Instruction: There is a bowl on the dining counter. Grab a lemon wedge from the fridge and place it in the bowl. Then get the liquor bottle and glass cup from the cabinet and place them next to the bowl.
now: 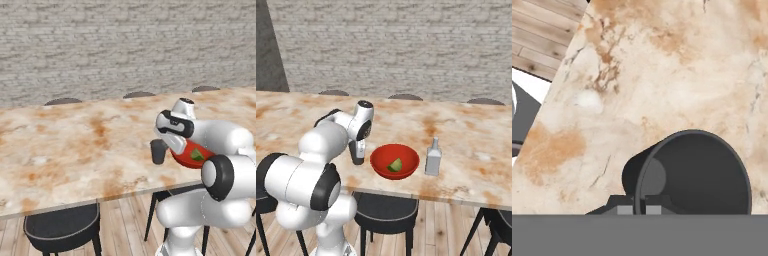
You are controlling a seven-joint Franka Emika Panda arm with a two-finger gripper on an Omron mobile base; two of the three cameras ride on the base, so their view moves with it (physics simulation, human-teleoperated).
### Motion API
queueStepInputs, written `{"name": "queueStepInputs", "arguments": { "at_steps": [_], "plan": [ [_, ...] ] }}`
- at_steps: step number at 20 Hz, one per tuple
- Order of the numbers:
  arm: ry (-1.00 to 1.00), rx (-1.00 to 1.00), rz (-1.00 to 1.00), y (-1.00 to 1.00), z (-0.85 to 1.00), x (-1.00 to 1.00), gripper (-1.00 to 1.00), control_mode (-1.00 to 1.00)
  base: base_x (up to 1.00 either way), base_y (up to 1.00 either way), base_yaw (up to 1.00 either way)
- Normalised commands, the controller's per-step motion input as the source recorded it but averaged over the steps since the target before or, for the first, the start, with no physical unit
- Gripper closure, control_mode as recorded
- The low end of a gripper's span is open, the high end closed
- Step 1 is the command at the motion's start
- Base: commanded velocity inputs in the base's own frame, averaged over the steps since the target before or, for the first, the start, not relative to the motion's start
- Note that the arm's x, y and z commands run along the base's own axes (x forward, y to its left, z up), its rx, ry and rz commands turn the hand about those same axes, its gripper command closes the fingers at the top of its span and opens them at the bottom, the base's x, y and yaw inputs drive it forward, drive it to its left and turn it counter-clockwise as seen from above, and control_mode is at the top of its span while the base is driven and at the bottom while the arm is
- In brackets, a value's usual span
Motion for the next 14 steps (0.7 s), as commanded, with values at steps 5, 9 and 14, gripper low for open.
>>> {"name": "queueStepInputs", "arguments": {
  "at_steps": [5, 9, 14],
  "plan": [
    [0.00, -0.09, 0.00, 0.05, -0.19, 0.10, 1.00, -1.00, 0.00, 0.00, 0.00],
    [0.00, -0.03, 0.00, 0.00, -0.17, 0.03, 1.00, -1.00, 0.00, 0.00, 0.00],
    [-0.05, 0.00, 0.00, 0.00, -0.22, 0.00, 1.00, -1.00, 0.00, 0.00, 0.00]
  ]
}}
